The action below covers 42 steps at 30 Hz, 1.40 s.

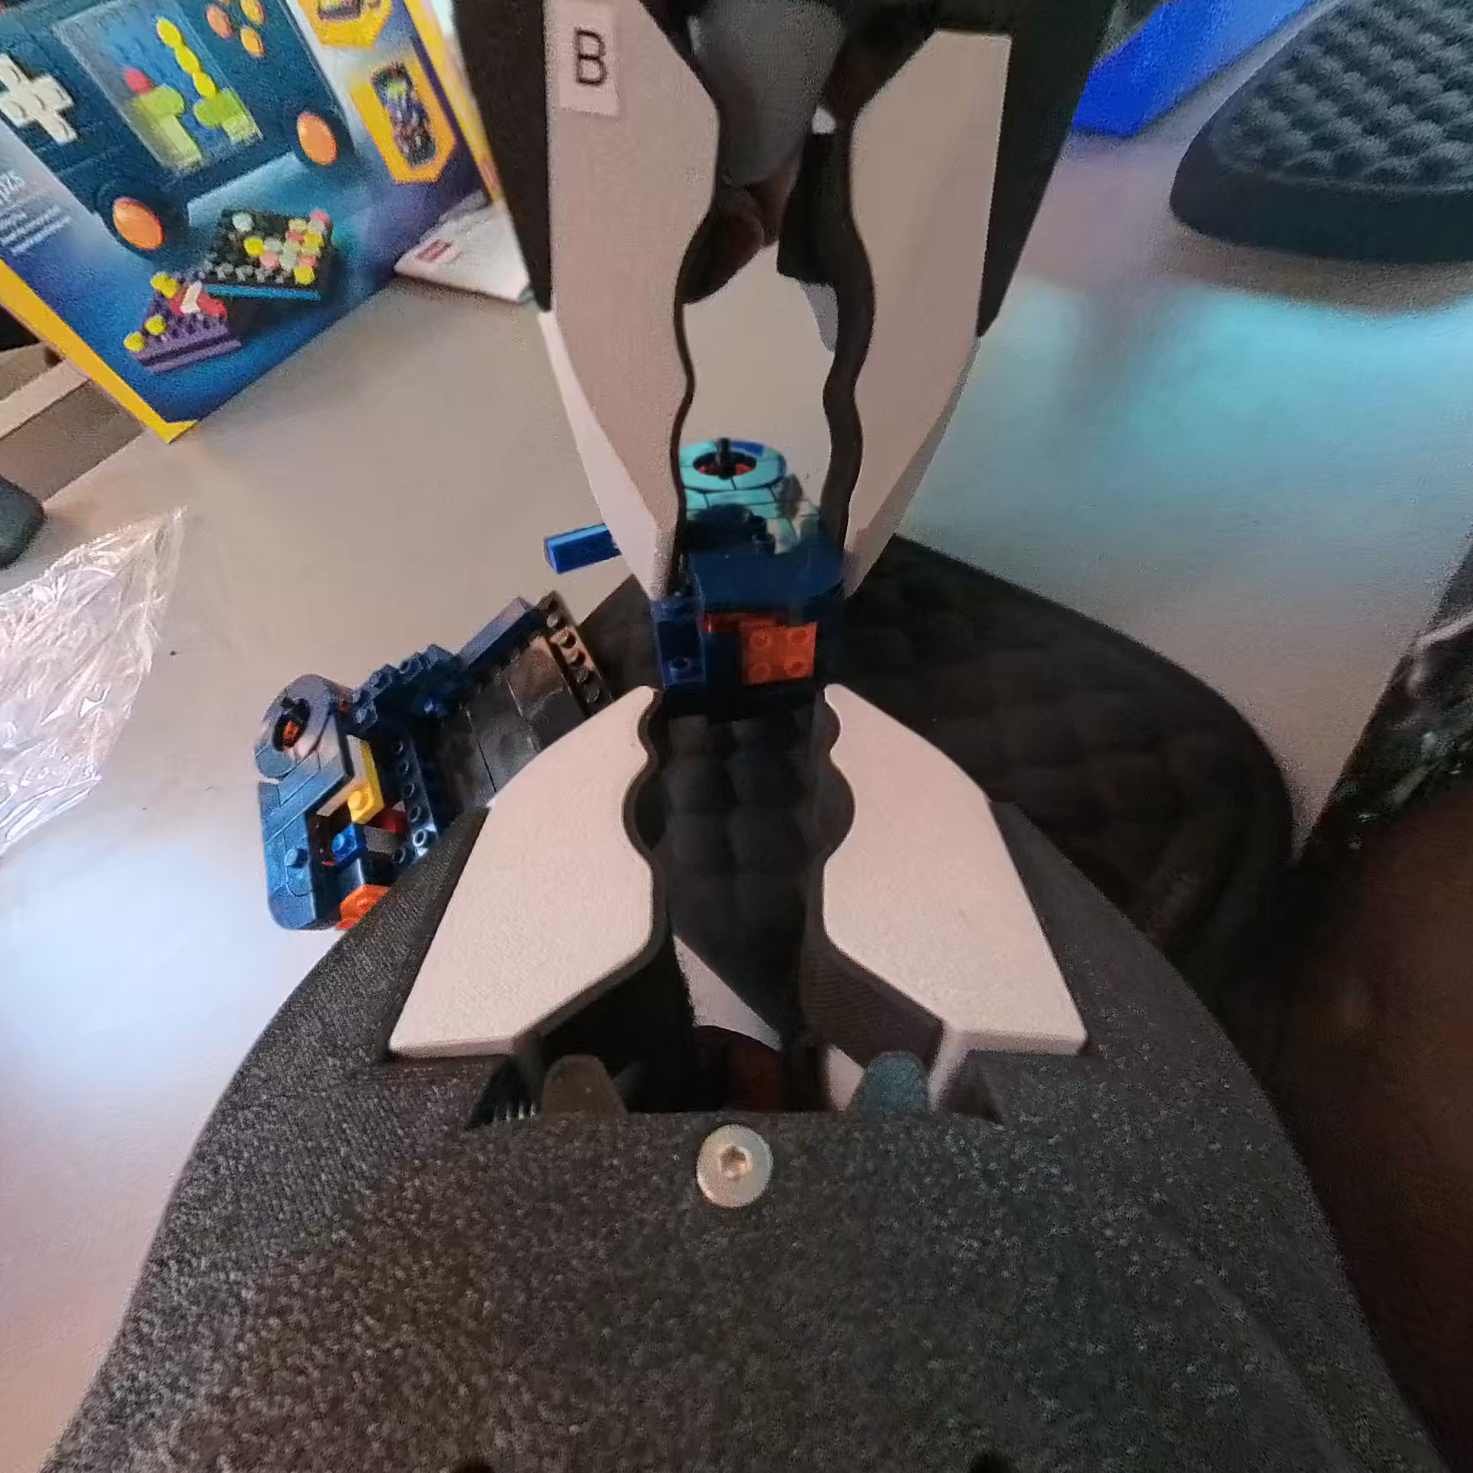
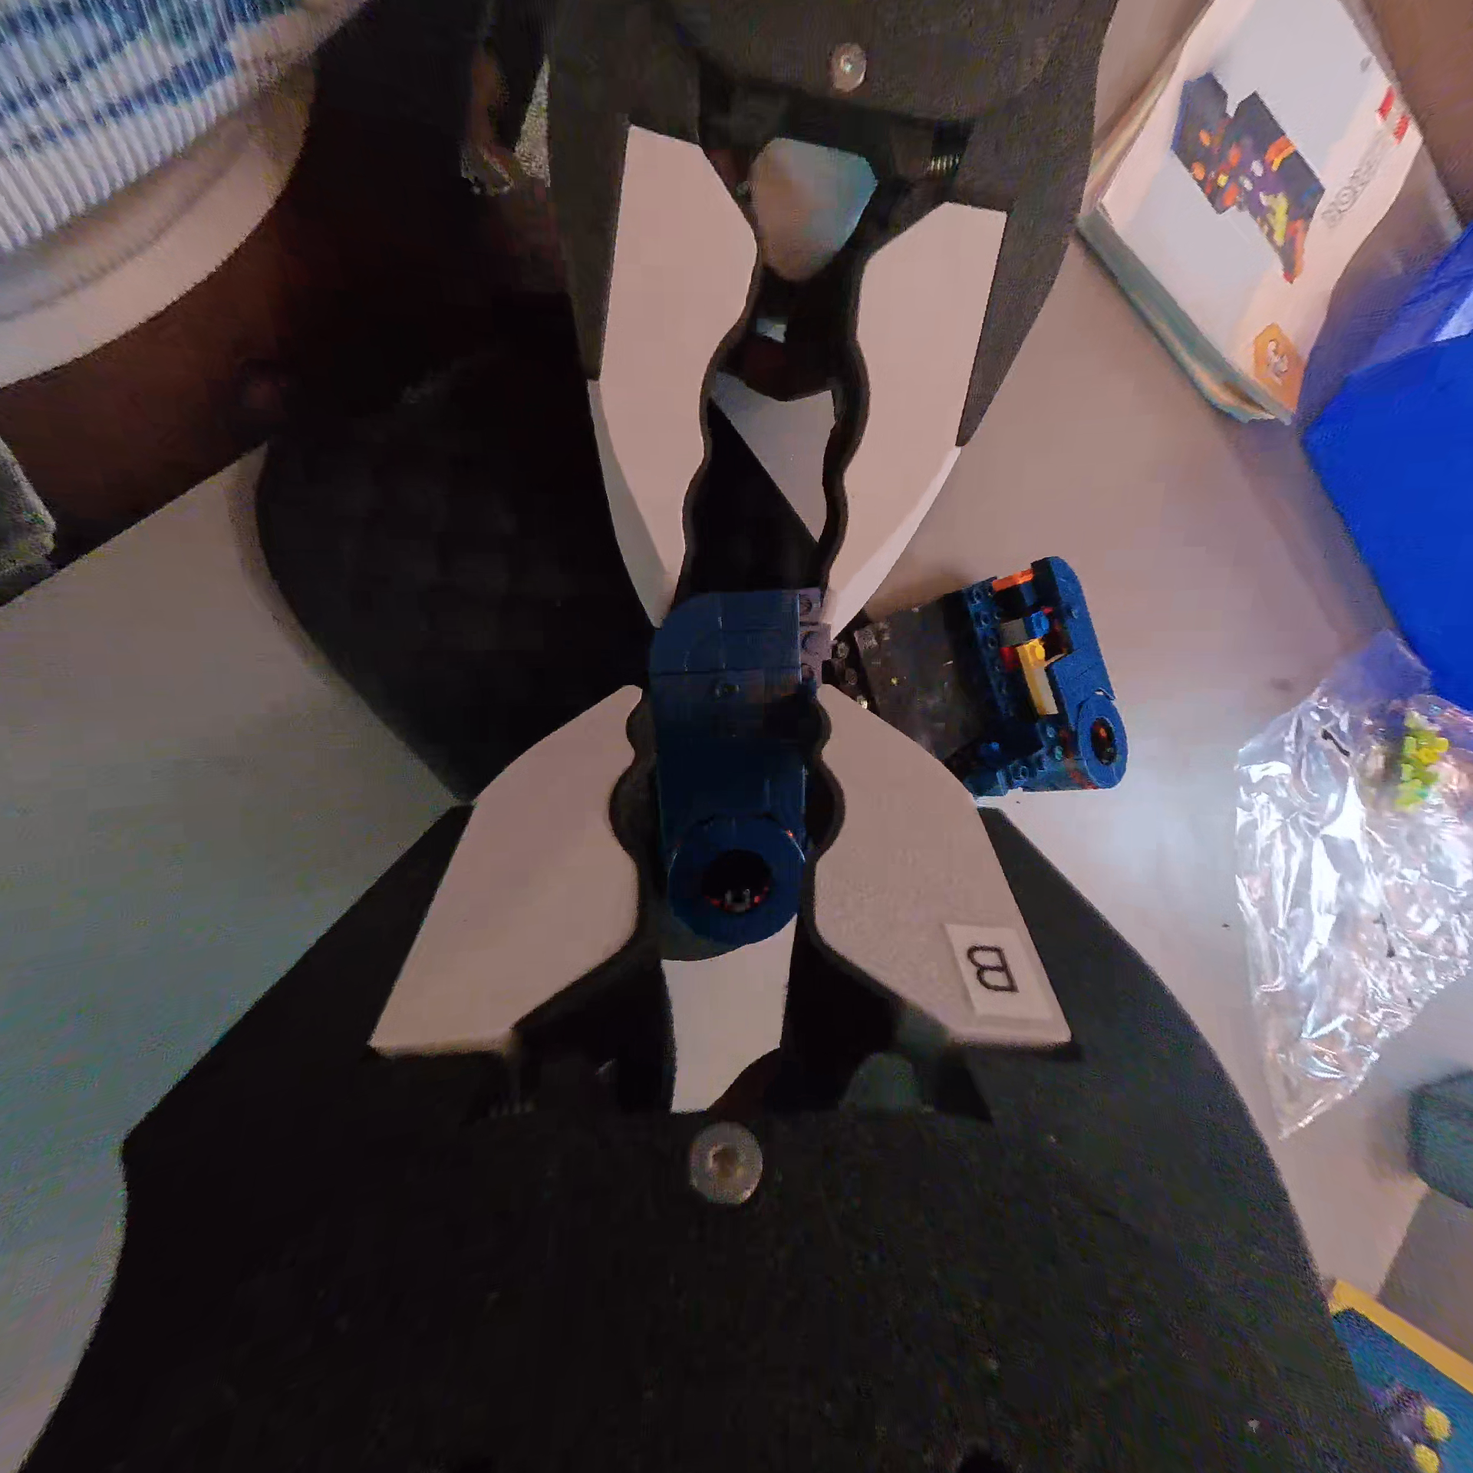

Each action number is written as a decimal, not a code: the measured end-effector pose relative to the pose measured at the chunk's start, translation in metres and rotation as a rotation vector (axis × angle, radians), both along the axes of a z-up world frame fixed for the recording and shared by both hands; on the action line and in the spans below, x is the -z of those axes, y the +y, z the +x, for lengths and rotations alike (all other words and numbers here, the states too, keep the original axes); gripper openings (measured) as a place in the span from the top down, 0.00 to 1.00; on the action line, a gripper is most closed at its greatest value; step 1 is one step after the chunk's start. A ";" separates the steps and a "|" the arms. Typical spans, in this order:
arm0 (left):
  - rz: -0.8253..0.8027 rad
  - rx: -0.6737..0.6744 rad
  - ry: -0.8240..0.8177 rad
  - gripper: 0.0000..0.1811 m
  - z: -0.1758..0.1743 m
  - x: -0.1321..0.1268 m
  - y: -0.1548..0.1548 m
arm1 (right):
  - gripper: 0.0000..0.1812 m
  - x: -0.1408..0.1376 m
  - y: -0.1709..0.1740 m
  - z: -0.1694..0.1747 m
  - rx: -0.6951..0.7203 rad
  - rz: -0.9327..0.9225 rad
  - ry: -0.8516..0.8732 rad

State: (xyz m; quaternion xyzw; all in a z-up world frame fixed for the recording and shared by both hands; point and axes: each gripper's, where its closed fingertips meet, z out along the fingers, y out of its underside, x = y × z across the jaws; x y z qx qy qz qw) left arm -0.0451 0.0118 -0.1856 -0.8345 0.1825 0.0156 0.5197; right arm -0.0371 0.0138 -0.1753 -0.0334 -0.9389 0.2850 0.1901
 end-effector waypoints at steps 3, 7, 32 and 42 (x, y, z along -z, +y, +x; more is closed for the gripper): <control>0.072 0.049 -0.067 0.78 0.004 -0.013 -0.002 | 0.80 -0.004 0.005 0.000 0.065 0.027 0.100; 0.118 0.097 -0.138 0.74 -0.013 -0.030 -0.007 | 0.81 -0.002 0.006 0.007 0.133 0.042 0.164; -0.278 -0.607 -0.135 0.75 -0.184 0.024 -0.047 | 0.78 -0.005 -0.009 -0.014 0.257 -0.173 0.261; 0.237 -0.114 -0.157 0.60 -0.059 -0.068 -0.007 | 0.76 -0.042 0.047 -0.008 0.745 -0.894 -0.039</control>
